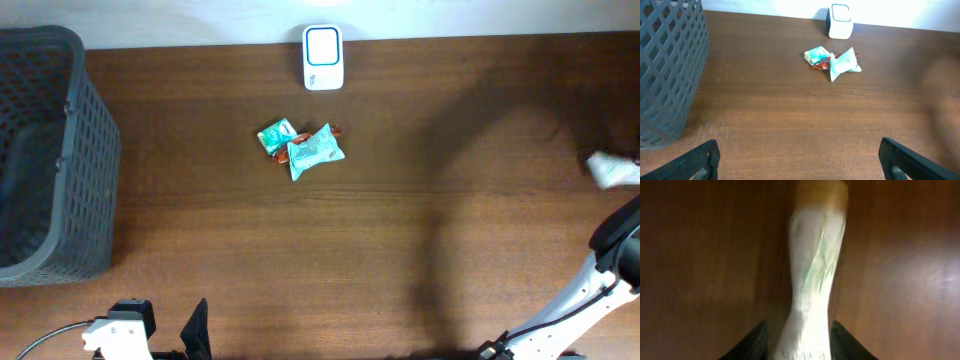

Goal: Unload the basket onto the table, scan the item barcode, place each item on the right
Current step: 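Carry the shampoo tube to the right edge of the table and release, then move the right gripper back over the item pile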

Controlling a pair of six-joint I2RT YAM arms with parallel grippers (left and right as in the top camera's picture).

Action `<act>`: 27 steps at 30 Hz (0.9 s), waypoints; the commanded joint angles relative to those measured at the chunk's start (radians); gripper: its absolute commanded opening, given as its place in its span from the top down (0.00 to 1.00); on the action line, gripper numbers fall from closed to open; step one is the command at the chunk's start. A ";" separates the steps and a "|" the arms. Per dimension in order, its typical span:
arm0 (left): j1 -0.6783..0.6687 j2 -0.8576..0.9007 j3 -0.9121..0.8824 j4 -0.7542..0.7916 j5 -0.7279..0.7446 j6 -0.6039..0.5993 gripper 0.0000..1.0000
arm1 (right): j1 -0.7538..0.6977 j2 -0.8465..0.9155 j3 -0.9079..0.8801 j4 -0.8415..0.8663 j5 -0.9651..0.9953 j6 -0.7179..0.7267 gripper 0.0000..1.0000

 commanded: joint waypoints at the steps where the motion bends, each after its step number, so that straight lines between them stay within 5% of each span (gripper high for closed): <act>1: 0.002 -0.007 -0.002 0.002 -0.007 -0.003 0.01 | 0.007 -0.014 0.008 0.003 -0.156 0.000 0.56; 12: 0.002 -0.007 -0.002 0.002 -0.007 -0.003 0.01 | 0.132 -0.014 0.008 -0.040 -0.634 -0.121 0.50; 20: 0.002 -0.007 -0.002 0.002 -0.007 -0.003 0.01 | 0.441 -0.014 0.008 -0.171 -0.988 -0.384 0.43; 27: 0.002 -0.007 -0.002 0.002 -0.007 -0.003 0.01 | 0.821 -0.014 0.008 -0.222 -0.981 -0.433 0.36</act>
